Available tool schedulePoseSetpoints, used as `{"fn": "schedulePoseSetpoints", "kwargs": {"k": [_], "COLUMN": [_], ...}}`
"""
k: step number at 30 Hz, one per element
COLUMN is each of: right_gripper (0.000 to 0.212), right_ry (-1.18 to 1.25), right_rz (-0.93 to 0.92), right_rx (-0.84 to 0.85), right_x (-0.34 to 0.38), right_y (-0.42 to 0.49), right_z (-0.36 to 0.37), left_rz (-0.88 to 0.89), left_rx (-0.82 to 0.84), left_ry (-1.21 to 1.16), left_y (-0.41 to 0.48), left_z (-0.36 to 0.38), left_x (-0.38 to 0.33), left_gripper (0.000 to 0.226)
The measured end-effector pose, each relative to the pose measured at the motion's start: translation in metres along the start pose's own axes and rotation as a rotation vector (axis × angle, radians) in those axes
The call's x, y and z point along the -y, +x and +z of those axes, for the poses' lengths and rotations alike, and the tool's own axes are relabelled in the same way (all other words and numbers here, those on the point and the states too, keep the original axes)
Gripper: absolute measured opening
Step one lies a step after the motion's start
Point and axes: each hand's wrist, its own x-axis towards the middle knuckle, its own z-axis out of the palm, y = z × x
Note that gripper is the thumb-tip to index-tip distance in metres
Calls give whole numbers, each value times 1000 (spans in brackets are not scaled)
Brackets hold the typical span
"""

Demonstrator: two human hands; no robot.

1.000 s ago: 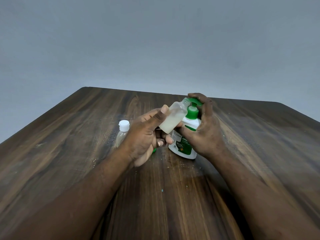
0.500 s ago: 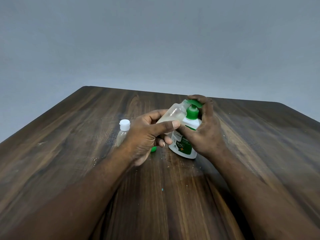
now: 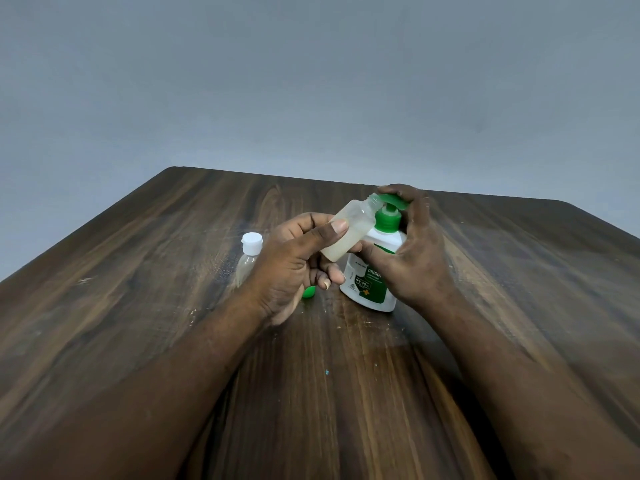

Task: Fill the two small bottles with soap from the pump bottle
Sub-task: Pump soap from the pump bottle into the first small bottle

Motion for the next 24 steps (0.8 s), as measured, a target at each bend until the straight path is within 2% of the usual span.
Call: {"fn": "schedulePoseSetpoints", "kwargs": {"k": [7,15,24], "right_gripper": [82,75,80], "right_ry": [-5,17,35], "right_rz": [-6,19,31], "right_rx": [22,10,40], "right_x": [-1,-4,1], "right_y": [-1,-1,-1], "right_z": [-1,-1,-2], "left_rz": [0,10,16], "left_rx": [19,-4,-24], "left_ry": [-18,12,-24], "left_y": [1,3,2], "left_z": [1,-2,2], "left_x": [-1,3,2], "left_gripper": [50,51,47]}}
